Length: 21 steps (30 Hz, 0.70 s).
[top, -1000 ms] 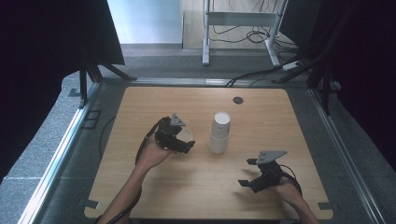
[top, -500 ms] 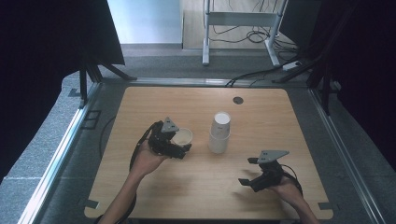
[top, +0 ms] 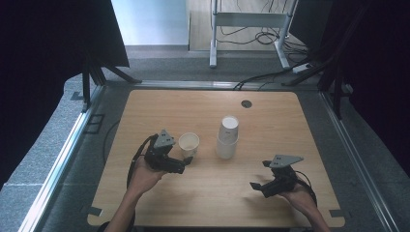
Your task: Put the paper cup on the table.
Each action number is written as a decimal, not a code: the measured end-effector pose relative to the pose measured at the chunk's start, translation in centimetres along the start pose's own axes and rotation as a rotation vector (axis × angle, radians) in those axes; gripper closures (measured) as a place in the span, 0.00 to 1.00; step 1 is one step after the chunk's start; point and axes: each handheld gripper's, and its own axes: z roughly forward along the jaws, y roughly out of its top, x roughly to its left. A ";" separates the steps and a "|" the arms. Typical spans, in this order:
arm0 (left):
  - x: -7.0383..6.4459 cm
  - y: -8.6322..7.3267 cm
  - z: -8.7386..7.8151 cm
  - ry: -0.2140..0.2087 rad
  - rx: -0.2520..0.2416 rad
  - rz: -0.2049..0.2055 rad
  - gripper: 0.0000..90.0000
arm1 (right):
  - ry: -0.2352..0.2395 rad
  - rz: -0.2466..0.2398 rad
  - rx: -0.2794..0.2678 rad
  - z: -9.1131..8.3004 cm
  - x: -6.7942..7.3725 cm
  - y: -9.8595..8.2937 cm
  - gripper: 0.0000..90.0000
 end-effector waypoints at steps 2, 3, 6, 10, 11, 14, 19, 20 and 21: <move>-0.2 -0.5 -0.3 0.002 -0.014 0.005 0.02 | -0.014 0.013 -0.004 -0.1 -0.1 0.0 0.00; -0.3 -0.7 -0.4 0.005 -0.020 0.009 0.01 | -0.021 0.019 -0.005 -0.1 -0.1 0.0 0.00; -0.6 -1.5 -0.6 0.012 -0.019 0.022 0.00 | -0.037 0.028 -0.008 -0.2 -0.2 0.0 0.00; -1.1 -2.8 -0.8 0.010 -0.016 0.021 0.00 | -0.051 0.030 -0.004 -0.3 -0.1 -0.1 0.00; -1.2 -3.1 -0.8 0.010 -0.014 0.016 0.00 | -0.054 0.032 -0.002 -0.4 -0.1 -0.2 0.00; -1.3 -4.0 -0.6 -0.002 0.002 0.001 0.00 | -0.057 0.034 -0.001 -0.5 0.0 -0.3 0.00; -1.7 -5.6 -0.1 -0.015 0.023 -0.019 0.00 | -0.068 0.039 0.010 -0.6 0.0 -0.6 0.00; -1.8 -5.9 0.0 -0.018 0.029 -0.021 0.00 | -0.072 0.038 0.014 -0.6 -0.1 -0.7 0.00; -1.9 -6.2 0.2 -0.017 0.035 -0.020 0.00 | -0.074 0.038 0.017 -0.6 -0.1 -0.7 0.00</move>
